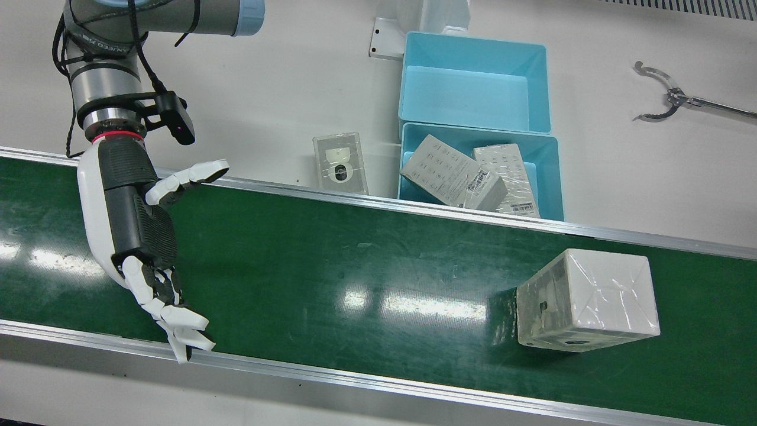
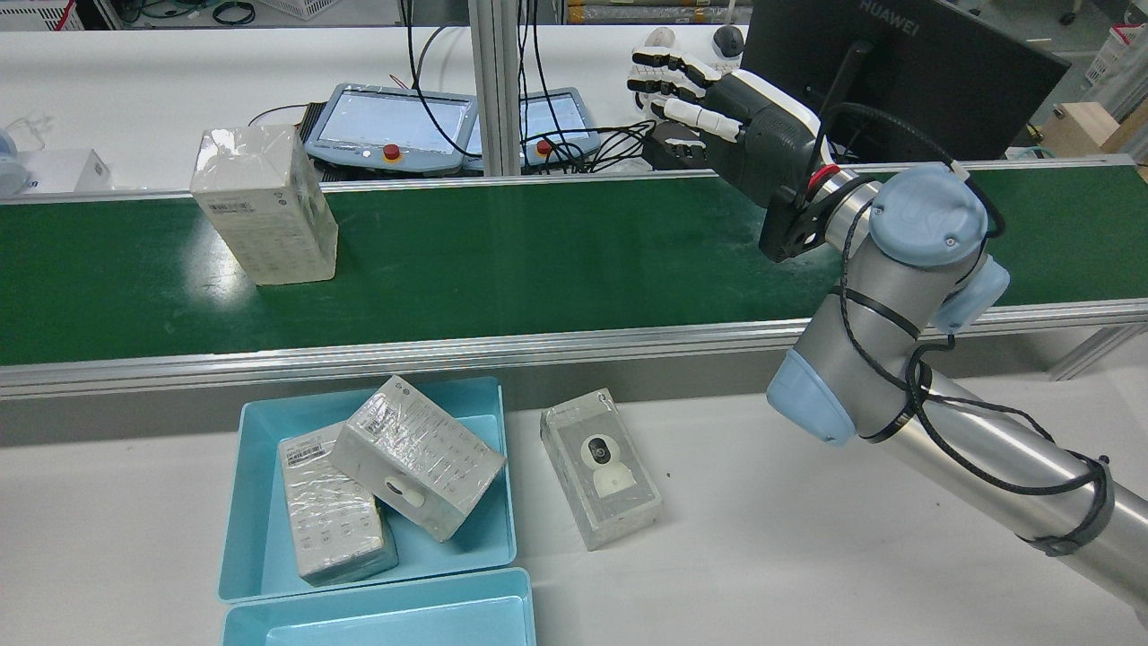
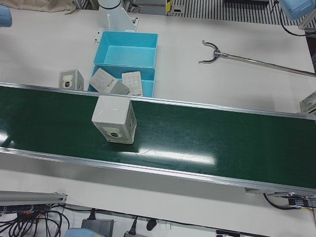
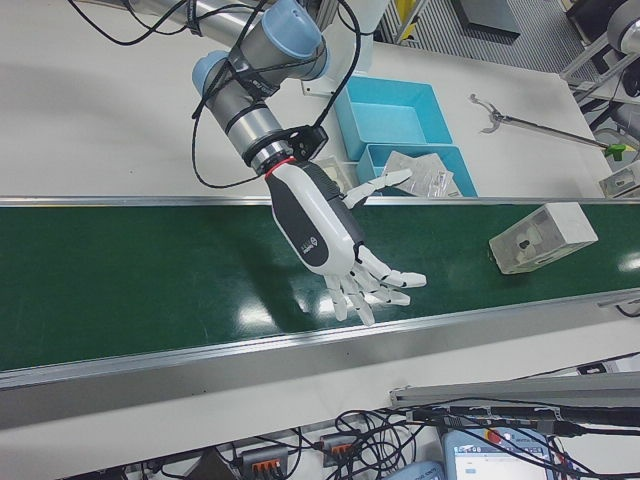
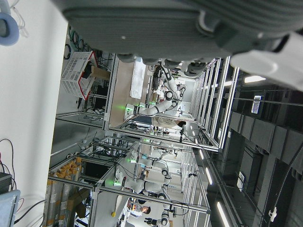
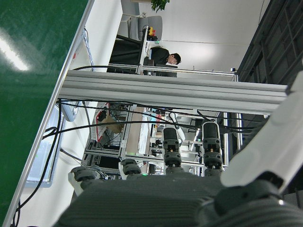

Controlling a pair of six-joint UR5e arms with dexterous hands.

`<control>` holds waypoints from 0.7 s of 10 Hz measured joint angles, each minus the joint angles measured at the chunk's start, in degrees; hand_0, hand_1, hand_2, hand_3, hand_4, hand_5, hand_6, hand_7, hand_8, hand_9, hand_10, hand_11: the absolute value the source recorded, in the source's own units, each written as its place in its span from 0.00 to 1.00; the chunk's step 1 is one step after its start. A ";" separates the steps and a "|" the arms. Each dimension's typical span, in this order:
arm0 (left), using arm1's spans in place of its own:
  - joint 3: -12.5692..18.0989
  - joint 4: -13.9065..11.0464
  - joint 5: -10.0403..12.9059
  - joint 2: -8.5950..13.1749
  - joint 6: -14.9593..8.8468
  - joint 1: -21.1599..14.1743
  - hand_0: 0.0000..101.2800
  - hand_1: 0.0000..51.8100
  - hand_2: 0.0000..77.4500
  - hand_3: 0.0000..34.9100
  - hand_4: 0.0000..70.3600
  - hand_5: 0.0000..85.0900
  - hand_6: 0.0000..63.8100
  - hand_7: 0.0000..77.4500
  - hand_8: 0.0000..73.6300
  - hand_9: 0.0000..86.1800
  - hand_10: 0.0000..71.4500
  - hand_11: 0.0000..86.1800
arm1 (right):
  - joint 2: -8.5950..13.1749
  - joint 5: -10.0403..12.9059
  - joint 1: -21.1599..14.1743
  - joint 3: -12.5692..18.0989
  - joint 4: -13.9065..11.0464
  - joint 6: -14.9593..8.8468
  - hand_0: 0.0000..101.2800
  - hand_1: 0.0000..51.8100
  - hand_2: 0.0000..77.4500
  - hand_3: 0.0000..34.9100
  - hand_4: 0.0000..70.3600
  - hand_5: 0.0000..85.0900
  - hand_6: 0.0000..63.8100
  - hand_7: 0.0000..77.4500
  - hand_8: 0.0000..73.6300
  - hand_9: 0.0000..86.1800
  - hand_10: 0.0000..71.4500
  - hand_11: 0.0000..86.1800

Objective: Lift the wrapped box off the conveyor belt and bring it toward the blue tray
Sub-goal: 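Hold the right hand still while the wrapped white box travels closer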

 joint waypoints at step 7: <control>0.00 0.00 0.00 0.00 0.00 0.00 0.00 0.00 0.01 0.00 0.01 0.01 0.01 0.01 0.01 0.00 0.01 0.00 | 0.29 0.13 -0.17 0.00 0.09 0.02 0.34 0.11 0.17 0.86 0.12 0.29 0.00 0.27 0.01 0.08 0.02 0.03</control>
